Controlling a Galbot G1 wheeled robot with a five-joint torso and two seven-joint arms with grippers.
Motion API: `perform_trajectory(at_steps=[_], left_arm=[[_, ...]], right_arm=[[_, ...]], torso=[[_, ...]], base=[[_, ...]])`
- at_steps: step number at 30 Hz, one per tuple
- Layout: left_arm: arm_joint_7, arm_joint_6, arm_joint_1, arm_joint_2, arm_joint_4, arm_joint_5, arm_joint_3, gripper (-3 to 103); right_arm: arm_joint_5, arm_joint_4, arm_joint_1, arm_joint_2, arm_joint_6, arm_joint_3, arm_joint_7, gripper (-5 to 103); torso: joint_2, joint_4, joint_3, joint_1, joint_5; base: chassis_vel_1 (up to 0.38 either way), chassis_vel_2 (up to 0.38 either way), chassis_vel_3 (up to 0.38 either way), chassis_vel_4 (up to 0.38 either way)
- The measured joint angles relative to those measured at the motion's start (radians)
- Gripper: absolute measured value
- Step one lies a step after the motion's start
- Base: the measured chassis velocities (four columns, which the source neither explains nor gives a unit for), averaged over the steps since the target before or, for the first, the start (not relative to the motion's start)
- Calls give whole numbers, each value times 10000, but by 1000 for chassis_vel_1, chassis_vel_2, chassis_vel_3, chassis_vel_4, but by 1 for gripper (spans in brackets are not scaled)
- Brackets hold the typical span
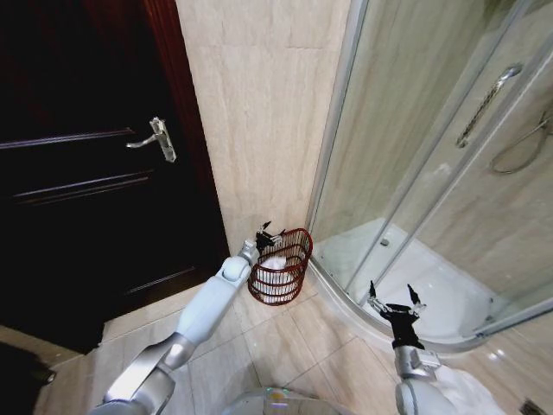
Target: Discard the used towel into the hamper.
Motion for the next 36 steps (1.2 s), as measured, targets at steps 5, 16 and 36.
perform_trajectory(at_steps=[5, 16, 36], left_arm=[[-215, 148, 610, 156, -1138, -328, -271, 100], [-1133, -963, 3994, 83, -3205, 770, -2800, 100], [-914, -2350, 7629, -223, -5486, 34, -6526, 100]], right_arm=[[117, 0, -17, 0, -26, 29, 86, 100], [342, 438, -144, 0, -276, -79, 51, 100], [893, 1212, -1244, 0, -257, -337, -454, 100]], torso=[[0, -2, 0, 0, -1], [1, 2, 0, -1, -1], [1, 1, 0, -1, -2]], base=[[0, 0, 0, 0], [0, 0, 0, 0], [0, 0, 0, 0]])
